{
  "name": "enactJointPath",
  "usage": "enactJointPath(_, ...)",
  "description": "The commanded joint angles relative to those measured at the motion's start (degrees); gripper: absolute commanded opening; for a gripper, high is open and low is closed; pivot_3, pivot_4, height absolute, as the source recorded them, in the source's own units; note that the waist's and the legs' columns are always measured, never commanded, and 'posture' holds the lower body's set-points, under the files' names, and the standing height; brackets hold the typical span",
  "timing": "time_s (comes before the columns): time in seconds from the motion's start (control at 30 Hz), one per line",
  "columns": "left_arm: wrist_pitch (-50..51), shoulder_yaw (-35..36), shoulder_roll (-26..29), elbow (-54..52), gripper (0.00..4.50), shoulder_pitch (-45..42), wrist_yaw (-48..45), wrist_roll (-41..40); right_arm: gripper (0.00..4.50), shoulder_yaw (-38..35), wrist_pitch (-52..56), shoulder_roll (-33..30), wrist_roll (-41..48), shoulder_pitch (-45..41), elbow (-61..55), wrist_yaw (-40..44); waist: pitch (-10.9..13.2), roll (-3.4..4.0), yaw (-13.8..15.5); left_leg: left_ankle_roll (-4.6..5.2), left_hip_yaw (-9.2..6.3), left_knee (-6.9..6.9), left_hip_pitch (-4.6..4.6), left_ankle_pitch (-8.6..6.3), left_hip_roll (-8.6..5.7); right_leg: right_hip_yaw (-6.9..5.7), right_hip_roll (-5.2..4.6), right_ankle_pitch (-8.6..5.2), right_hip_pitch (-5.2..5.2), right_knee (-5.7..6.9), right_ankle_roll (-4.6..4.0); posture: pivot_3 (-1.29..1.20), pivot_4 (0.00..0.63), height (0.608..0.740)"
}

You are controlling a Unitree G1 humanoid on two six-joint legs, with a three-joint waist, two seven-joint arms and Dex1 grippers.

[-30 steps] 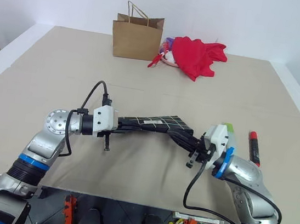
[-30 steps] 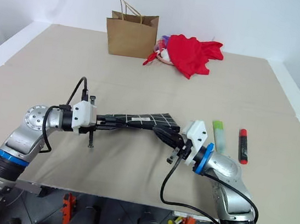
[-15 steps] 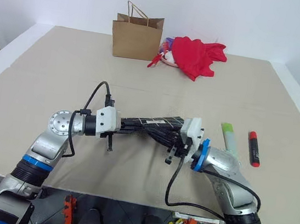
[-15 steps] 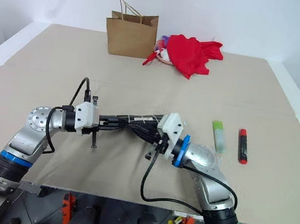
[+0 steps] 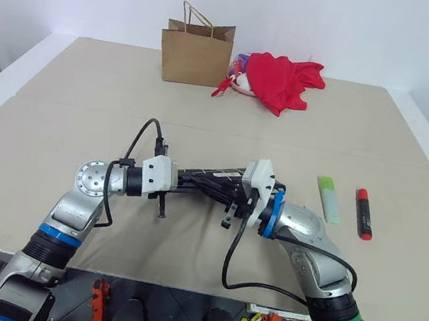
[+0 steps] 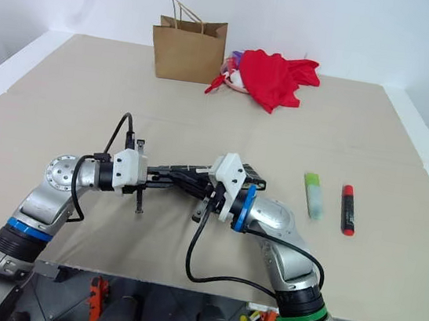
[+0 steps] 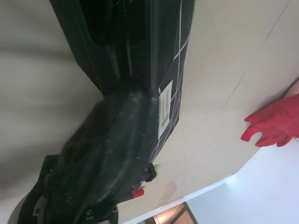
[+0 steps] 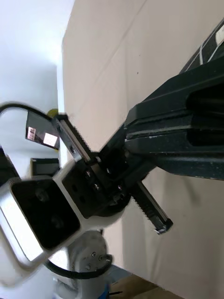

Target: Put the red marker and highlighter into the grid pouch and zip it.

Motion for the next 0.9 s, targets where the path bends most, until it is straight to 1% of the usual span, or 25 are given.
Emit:
enactJointPath(0.03, -1.2, 0.6, 0.2, -1.5, 0.00, -1.0, -0.4, -0.5, 0.82, -3.3, 1.7, -2.4, 3.5, 1.9, -5.3, 0.9, 0.0, 0.00, 0.0, 0.00, 0.00, 0.00, 0.00, 0.00, 0.00, 0.00, 0.00, 0.00, 0.00, 0.00, 0.00, 0.00, 0.150, 0.740)
enactJointPath(0.07, -1.3, 0.6, 0.3, -1.4, 0.00, -1.0, -0.4, -0.5, 1.33, -4.0, 2.1, -3.1, 4.1, 2.4, -6.2, 1.1, 0.0, 0.00, 0.0, 0.00, 0.00, -0.01, -0.01, 0.00, 0.00, 0.00, 0.00, -0.02, 0.00, 0.00, 0.00, 0.00, 0.150, 0.740)
enactJointPath(0.13, -0.9, 1.0, 0.3, -0.9, 0.00, -1.1, -0.5, -1.0, 2.00, -10.0, 5.4, -5.2, 9.7, 5.5, -10.8, -0.8, 0.0, 0.00, 0.1, 0.00, 0.00, -0.01, -0.02, 0.00, 0.00, -0.01, -0.01, -0.02, -0.01, 0.00, 0.00, 0.00, 0.150, 0.740)
enactJointPath(0.17, -0.7, 1.2, 0.3, -0.7, 0.00, -1.2, -0.5, -1.2, 2.55, -13.2, 7.8, -6.5, 13.3, 7.3, -13.2, -1.5, 0.0, 0.00, 0.3, 0.00, -0.01, -0.01, -0.03, 0.00, 0.00, -0.01, -0.01, -0.03, 0.00, -0.01, 0.01, 0.00, 0.150, 0.740)
enactJointPath(0.23, -0.7, 1.3, 0.2, -0.2, 0.00, -1.3, -0.8, -1.3, 3.44, -18.5, 11.4, -9.0, 18.8, 10.1, -16.7, -3.1, 0.0, -0.01, 0.4, 0.00, -0.02, -0.01, -0.05, 0.00, -0.02, -0.02, -0.03, -0.04, 0.01, -0.01, 0.02, 0.00, 0.150, 0.740)
enactJointPath(0.27, -0.7, 1.3, 0.2, 0.0, 0.00, -1.4, -0.9, -1.4, 4.00, -21.0, 12.8, -9.8, 21.1, 11.1, -17.8, -4.6, 0.0, -0.02, 0.4, 0.00, -0.02, -0.01, -0.05, 0.00, -0.04, -0.01, -0.06, -0.04, 0.01, -0.02, 0.03, 0.00, 0.150, 0.740)
enactJointPath(0.3, -0.8, 1.4, 0.2, 0.3, 0.00, -1.5, -1.0, -1.4, 4.39, -23.4, 13.8, -10.4, 23.2, 11.9, -18.3, -6.2, 0.0, -0.02, 0.3, 0.00, -0.02, -0.01, -0.04, 0.00, -0.04, -0.02, -0.06, -0.04, 0.02, -0.02, 0.02, 0.00, 0.150, 0.740)
enactJointPath(0.37, -1.0, 1.4, 0.1, 0.8, 0.00, -1.7, -1.2, -1.4, 4.39, -28.9, 14.5, -10.9, 25.0, 13.2, -17.9, -10.1, 0.0, -0.02, 0.1, 0.00, -0.02, -0.01, 0.01, 0.00, -0.03, -0.02, -0.04, -0.01, 0.02, -0.01, -0.01, 0.00, 0.150, 0.740)
enactJointPath(0.43, -1.1, 1.4, 0.1, 1.2, 0.00, -1.9, -1.3, -1.5, 4.39, -32.7, 13.8, -12.1, 22.1, 14.9, -15.2, -13.1, 0.0, -0.02, 0.0, 0.01, -0.03, -0.01, 0.03, 0.01, -0.03, -0.01, -0.02, 0.02, 0.02, -0.01, -0.01, 0.00, 0.150, 0.740)
enactJointPath(0.5, -1.0, 1.6, -0.2, 1.4, 0.00, -2.3, -1.1, -1.7, 4.39, -34.5, 12.2, -13.5, 16.6, 16.2, -11.4, -16.3, 0.0, -0.03, 0.0, 0.02, -0.01, 0.02, 0.02, 0.01, -0.04, -0.01, -0.05, 0.04, 0.04, -0.01, 0.02, 0.00, 0.150, 0.740)
enactJointPath(0.57, -1.0, 1.7, -0.4, 1.5, 0.00, -2.6, -1.0, -1.7, 4.39, -34.4, 10.0, -13.5, 11.1, 16.9, -7.5, -19.9, 0.0, -0.03, 0.1, 0.02, -0.01, 0.05, 0.01, 0.01, -0.07, 0.00, -0.08, 0.05, 0.05, -0.03, 0.04, 0.00, 0.150, 0.740)
enactJointPath(0.63, -1.2, 1.6, -0.4, 1.6, 0.00, -2.7, -1.0, -1.7, 4.39, -33.3, 8.3, -13.1, 7.5, 17.1, -5.2, -21.6, 0.0, -0.01, 0.0, 0.02, 0.00, 0.05, 0.02, 0.01, -0.08, 0.01, -0.07, 0.05, 0.04, -0.03, 0.04, 0.00, 0.150, 0.740)
enactJointPath(0.73, -1.2, 1.6, -0.3, 1.2, 0.00, -2.7, -1.3, -1.9, 4.39, -32.1, 5.2, -10.7, 2.8, 16.6, -0.6, -25.1, 0.0, 0.01, -0.1, 0.02, 0.00, -0.01, 0.02, 0.01, -0.07, 0.01, -0.05, 0.02, 0.00, -0.03, 0.01, 0.00, 0.150, 0.740)
enactJointPath(0.9, -1.4, 1.5, 0.0, 0.9, 0.00, -3.0, -1.5, -1.6, 4.39, -30.9, 3.1, -7.9, -1.0, 16.2, 4.5, -28.0, 0.0, 0.01, 0.0, 0.02, 0.00, -0.04, 0.00, 0.01, -0.10, 0.01, -0.09, 0.00, 0.01, -0.03, 0.02, 0.00, 0.150, 0.740)
